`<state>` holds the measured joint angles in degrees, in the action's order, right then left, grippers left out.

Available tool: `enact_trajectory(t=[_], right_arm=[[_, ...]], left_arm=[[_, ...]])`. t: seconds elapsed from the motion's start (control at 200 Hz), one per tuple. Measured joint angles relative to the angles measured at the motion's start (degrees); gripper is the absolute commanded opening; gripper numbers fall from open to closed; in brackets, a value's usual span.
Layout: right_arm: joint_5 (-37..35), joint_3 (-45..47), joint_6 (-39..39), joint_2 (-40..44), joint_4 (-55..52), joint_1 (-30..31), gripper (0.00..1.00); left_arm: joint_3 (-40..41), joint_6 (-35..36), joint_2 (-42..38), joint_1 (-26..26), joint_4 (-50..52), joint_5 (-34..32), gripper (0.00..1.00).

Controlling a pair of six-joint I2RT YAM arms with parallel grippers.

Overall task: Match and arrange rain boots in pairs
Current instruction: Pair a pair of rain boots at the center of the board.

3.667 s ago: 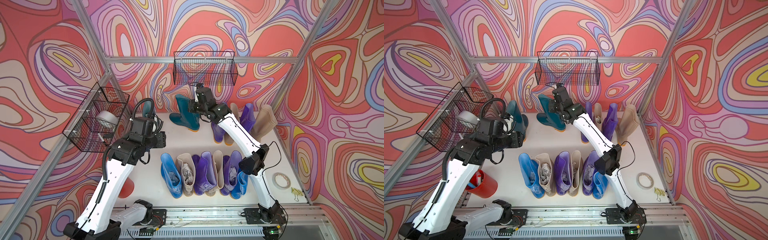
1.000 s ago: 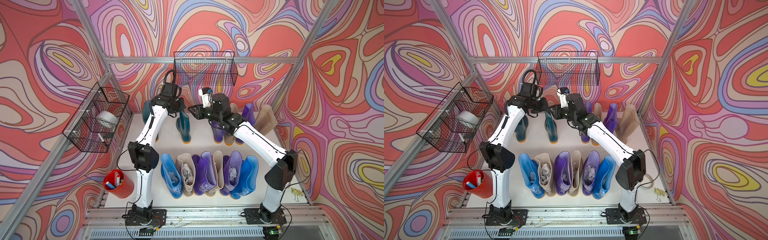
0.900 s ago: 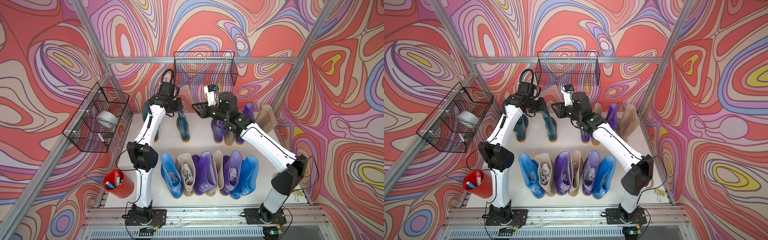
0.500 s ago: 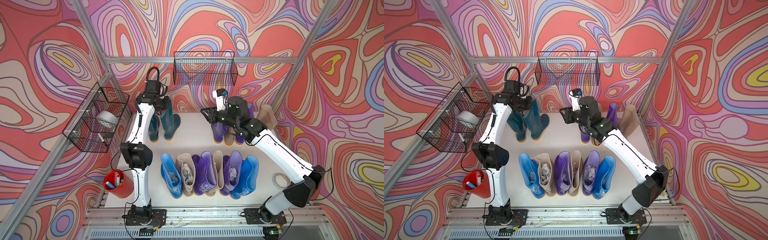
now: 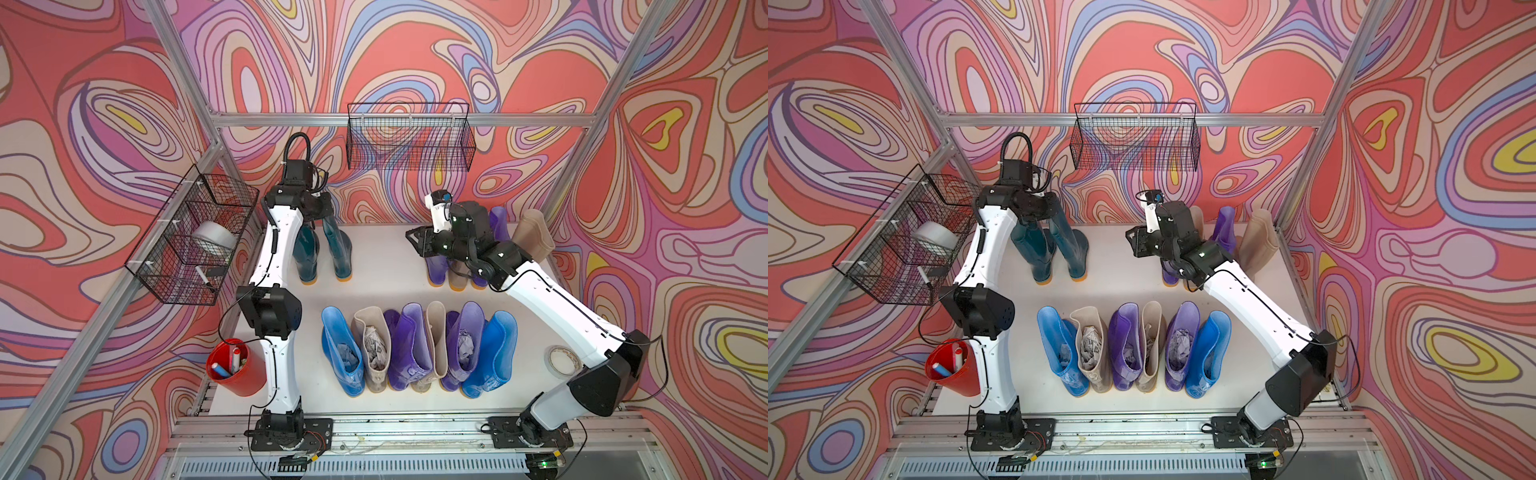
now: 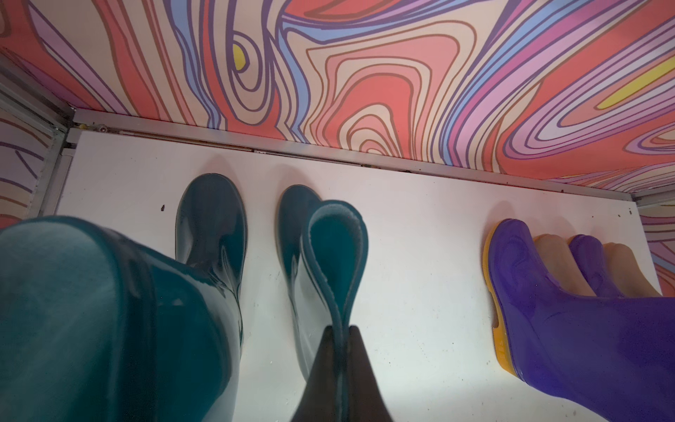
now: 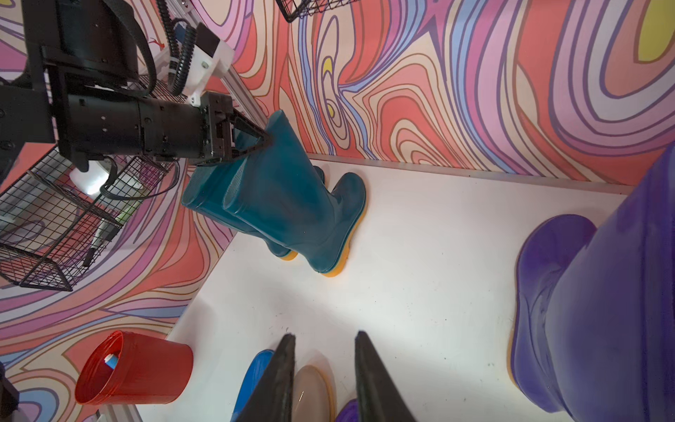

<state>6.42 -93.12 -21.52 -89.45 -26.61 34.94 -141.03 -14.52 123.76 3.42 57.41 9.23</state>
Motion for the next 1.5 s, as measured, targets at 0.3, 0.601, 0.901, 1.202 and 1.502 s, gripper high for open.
enact_trajectory(t=[0.3, 0.601, 0.901, 1.202, 1.502], right_arm=[[0.0, 0.9, -0.3, 0.3, 0.0, 0.0, 0.3], [-0.6, 2.2, -0.5, 1.0, 0.0, 0.0, 0.3], [-1.1, 2.6, -0.6, 1.3, 0.0, 0.0, 0.3], [-1.3, 3.1, -0.6, 1.3, 0.0, 0.0, 0.3], [-1.9, 3.1, -0.6, 1.3, 0.0, -0.1, 0.31]], left_arm=[[0.0, 2.1, 0.0, -0.3, -0.2, 0.9, 0.0], [0.0, 2.5, 0.0, -1.0, -0.2, -0.3, 0.0], [1.7, 2.5, 0.0, -1.0, -1.3, -0.5, 0.0], [1.7, 3.0, 0.0, -1.1, -1.5, -0.4, 0.24], [1.7, 3.4, -0.5, -1.3, -2.2, 0.4, 0.53]])
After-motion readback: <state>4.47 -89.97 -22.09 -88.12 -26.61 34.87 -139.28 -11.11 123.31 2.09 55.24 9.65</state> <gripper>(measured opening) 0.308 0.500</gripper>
